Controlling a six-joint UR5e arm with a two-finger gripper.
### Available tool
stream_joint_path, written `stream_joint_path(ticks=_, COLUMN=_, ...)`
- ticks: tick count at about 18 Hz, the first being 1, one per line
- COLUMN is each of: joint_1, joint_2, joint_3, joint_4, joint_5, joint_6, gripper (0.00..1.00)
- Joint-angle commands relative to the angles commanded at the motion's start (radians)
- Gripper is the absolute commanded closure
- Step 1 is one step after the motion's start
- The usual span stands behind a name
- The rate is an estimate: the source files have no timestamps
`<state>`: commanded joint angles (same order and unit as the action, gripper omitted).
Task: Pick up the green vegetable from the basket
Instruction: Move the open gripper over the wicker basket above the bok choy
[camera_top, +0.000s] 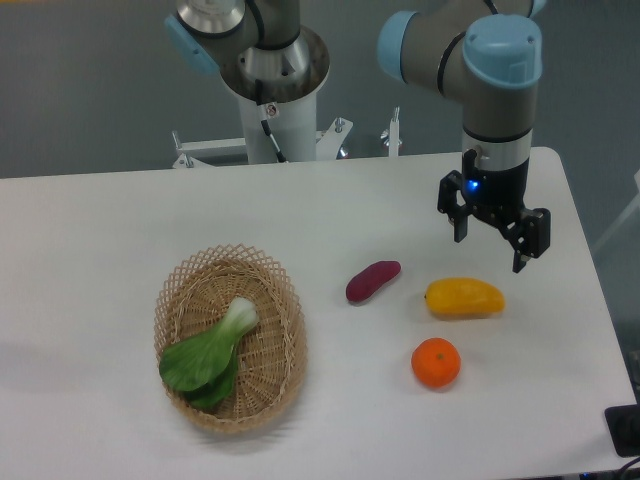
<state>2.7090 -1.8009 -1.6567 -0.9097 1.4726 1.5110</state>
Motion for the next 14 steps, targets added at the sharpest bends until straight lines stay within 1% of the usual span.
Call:
stream_joint_path(ticks=5, joint_1=-0.002, joint_2=0.008, joint_3=-0.021, joint_4=0.006, joint_5=-0.002, joint_6=0.002, gripper=0.0)
stream_joint_path(ticks=8, joint_1=-0.006, joint_2=0.031, joint_3=-0.066, joint_4=0.012, joint_5=-0.002, joint_6=-0.006, gripper=0.0)
stream_joint_path(ticks=9, joint_1=-0.006, joint_2=0.032, joint_3=-0.084, joint_4=0.029, joint_5=-0.005, joint_6=-0.008, gripper=0.0)
stream_joint_path(ticks=11, joint_1=-0.011, joint_2=0.043, joint_3=-0.139, joint_4=0.086, joint_5=-0.006, joint_6=-0.04, gripper=0.0)
stream_joint_path(ticks=13, joint_1=-0.021, joint_2=0.049, joint_3=-0.179, joint_4=0.133, joint_5=-0.006, joint_6=-0.138, gripper=0.0)
stream_joint_path(ticks=14, joint_1=-0.043, joint_2=0.049, joint_3=-0.183, joint_4=0.137, joint_5=-0.005, joint_6=-0.193, gripper=0.0)
